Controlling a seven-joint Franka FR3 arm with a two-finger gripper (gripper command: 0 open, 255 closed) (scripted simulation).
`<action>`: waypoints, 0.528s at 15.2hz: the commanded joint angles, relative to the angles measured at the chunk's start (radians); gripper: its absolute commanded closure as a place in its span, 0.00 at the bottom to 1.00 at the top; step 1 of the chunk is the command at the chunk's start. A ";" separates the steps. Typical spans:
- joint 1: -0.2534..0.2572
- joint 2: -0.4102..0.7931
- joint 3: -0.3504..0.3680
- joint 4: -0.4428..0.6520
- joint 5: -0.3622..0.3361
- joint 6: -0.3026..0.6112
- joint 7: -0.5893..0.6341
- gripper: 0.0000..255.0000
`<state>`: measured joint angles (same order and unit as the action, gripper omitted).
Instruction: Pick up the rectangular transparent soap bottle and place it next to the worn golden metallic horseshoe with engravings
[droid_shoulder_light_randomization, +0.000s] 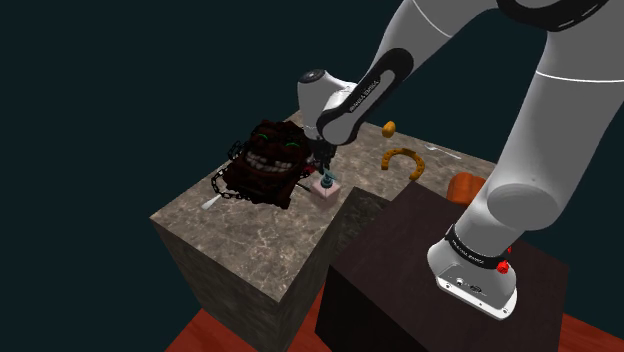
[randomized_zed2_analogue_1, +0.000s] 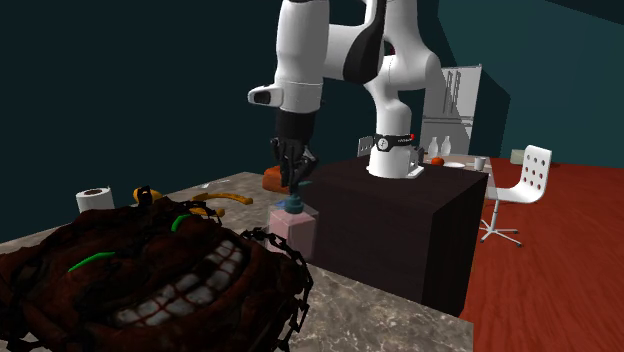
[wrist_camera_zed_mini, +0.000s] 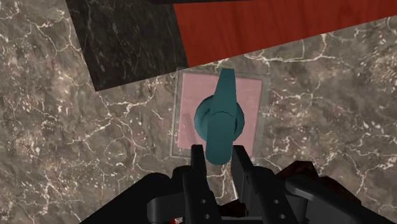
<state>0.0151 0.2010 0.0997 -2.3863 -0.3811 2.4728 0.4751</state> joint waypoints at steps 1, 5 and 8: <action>0.000 -0.031 0.007 -0.004 0.017 -0.026 -0.013 1.00; -0.002 -0.079 0.014 -0.001 0.044 -0.074 -0.039 1.00; -0.002 -0.113 0.018 0.004 0.063 -0.111 -0.058 1.00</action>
<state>0.0136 0.1009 0.1165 -2.3830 -0.3251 2.3755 0.4250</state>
